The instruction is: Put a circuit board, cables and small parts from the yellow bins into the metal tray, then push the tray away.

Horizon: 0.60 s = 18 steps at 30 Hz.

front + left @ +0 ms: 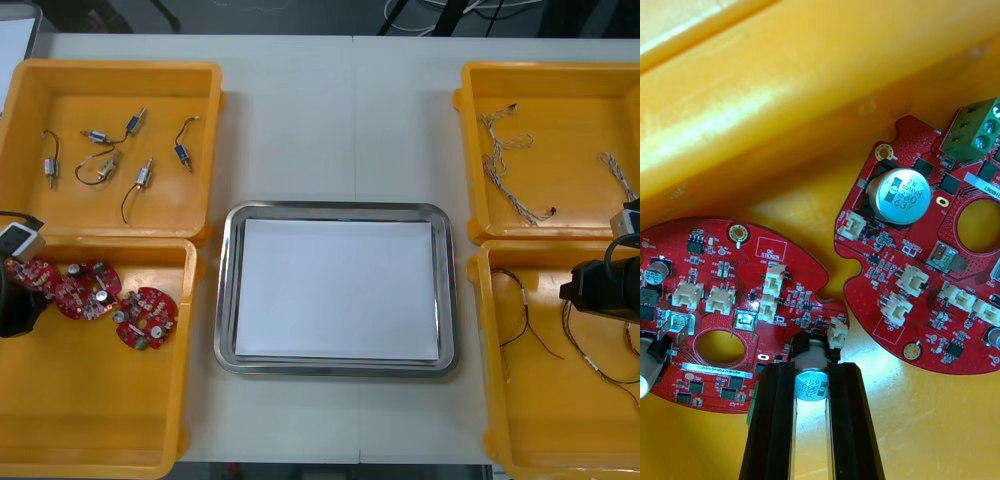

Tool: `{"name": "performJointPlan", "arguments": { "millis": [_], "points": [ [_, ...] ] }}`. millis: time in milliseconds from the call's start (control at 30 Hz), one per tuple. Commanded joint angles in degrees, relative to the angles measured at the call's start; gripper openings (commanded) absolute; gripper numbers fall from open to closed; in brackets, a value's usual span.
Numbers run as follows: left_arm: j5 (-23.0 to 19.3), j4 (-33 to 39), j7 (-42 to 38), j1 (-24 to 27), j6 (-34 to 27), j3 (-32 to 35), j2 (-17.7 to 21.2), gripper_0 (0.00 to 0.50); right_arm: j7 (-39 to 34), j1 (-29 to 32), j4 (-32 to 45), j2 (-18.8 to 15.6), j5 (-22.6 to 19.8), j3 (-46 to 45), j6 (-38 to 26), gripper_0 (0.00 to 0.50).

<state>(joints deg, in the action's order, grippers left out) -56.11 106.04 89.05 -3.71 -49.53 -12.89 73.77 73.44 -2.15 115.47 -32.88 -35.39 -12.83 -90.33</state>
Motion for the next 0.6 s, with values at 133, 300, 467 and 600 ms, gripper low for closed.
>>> {"name": "performJointPlan", "arguments": {
  "millis": [133,300,467,600],
  "points": [
    [-0.8,1.8,7.1,1.3,-1.9,0.4,0.3,0.0,-0.6,-1.2,0.8,-2.5,-3.2,-2.4,-1.7,0.5],
    [-1.5,4.4,6.5,1.2,-6.6,2.8,0.2,0.0,0.9,-0.6,0.9,-5.9,-8.7,-2.4,-1.6,0.5],
    [-2.6,6.8,5.4,1.2,-9.2,3.9,0.2,0.0,2.2,2.4,2.3,-10.9,-13.1,-2.4,0.9,0.5],
    [-3.1,8.4,4.6,0.0,-9.4,3.9,0.3,0.0,3.0,5.1,2.8,-15.0,-16.5,-2.4,3.6,0.5]
  ]
}}
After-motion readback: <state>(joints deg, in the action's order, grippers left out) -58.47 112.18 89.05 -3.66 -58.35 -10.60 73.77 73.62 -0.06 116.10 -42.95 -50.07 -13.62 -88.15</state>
